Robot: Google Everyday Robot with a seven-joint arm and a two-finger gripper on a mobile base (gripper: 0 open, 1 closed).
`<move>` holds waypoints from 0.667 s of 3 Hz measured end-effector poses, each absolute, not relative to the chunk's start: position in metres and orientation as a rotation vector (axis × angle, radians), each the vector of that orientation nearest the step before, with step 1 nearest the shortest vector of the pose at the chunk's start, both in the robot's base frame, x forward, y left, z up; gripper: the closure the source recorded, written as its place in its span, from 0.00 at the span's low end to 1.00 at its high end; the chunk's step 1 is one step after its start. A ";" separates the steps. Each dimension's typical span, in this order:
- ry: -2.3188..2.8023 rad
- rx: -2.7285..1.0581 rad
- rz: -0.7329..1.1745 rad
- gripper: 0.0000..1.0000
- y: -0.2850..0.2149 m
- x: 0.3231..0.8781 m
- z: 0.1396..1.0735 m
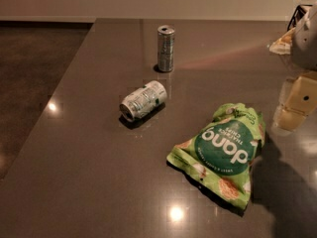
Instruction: Pick 7up can
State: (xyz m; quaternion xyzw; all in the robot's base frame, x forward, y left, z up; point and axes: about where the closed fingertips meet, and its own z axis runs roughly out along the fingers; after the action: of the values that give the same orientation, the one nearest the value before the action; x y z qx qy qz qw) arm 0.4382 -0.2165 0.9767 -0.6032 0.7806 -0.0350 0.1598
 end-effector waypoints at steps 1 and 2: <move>2.224 -1.727 -0.101 0.00 -0.215 0.438 0.978; 2.146 -1.803 -0.060 0.00 -0.184 0.444 0.975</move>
Offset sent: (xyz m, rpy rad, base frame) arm 0.0121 0.0706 -0.0107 0.0474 0.0229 0.1927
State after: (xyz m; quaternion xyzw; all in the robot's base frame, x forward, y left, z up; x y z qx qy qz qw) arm 0.4439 -0.1844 0.9752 -0.6340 0.7546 -0.0209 0.1682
